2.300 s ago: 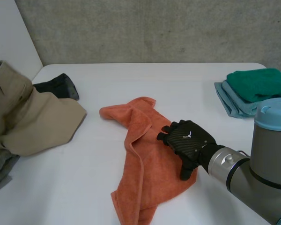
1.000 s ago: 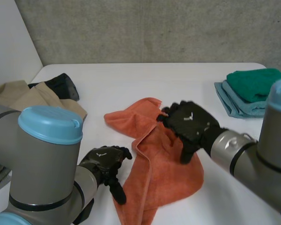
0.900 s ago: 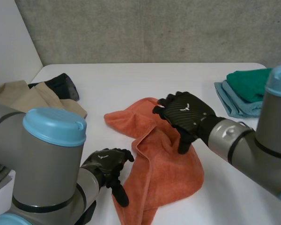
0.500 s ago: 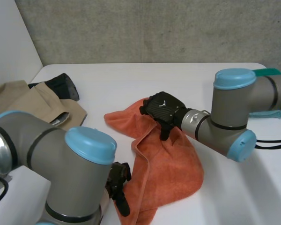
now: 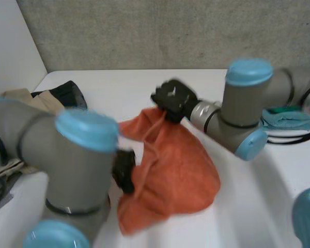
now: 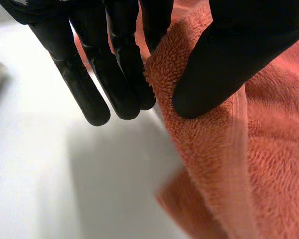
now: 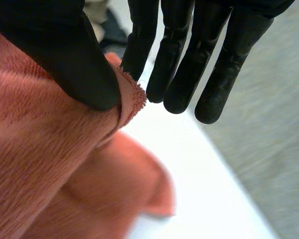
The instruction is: Fold the laundry.
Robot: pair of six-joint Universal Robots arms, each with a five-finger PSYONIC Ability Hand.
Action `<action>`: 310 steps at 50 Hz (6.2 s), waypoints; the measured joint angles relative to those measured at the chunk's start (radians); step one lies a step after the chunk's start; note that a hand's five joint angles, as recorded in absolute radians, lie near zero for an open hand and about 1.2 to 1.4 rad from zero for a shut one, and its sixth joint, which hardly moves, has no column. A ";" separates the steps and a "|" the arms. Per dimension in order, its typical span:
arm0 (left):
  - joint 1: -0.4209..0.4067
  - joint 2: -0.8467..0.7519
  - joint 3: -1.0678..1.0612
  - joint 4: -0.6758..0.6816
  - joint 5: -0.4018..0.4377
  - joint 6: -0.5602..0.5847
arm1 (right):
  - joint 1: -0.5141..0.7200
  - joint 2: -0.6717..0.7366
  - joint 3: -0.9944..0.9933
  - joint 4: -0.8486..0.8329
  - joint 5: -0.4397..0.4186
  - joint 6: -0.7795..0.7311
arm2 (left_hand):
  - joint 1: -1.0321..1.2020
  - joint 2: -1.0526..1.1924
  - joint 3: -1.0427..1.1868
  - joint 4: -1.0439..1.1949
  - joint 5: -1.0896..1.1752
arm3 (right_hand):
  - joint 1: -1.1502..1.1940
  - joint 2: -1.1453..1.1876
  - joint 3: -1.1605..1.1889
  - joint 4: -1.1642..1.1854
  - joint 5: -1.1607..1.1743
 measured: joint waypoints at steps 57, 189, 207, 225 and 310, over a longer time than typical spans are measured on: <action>0.145 0.061 -0.125 0.274 -0.024 0.604 | -0.203 -0.521 0.823 -0.008 0.127 0.087 | -0.871 -0.986 -0.975 -0.992 -0.922 | -0.351 -0.448 -0.452 -0.457 -0.403; 0.626 0.067 -0.488 0.537 0.676 0.884 | -0.425 -0.641 1.080 -0.032 -0.006 0.131 | -0.032 -0.122 -0.125 -0.130 -0.092 | -0.748 -0.924 -0.948 -0.935 -0.894; 0.630 0.221 -0.500 0.499 0.604 0.860 | -0.449 -0.656 1.079 -0.005 0.001 0.191 | 0.023 -0.001 0.000 0.004 0.034 | -0.748 -0.924 -0.948 -0.939 -0.895; 0.631 0.436 -0.529 0.477 0.569 0.729 | -0.453 -0.616 1.093 -0.025 -0.073 0.540 | 0.029 0.002 0.002 0.004 0.034 | -0.715 -0.883 -0.887 -0.896 -0.843; 0.489 0.225 -0.328 0.393 0.303 0.534 | -0.505 -0.860 1.398 -0.193 0.048 0.120 | 0.038 0.004 0.002 0.005 0.034 | -0.575 -0.733 -0.717 -0.724 -0.691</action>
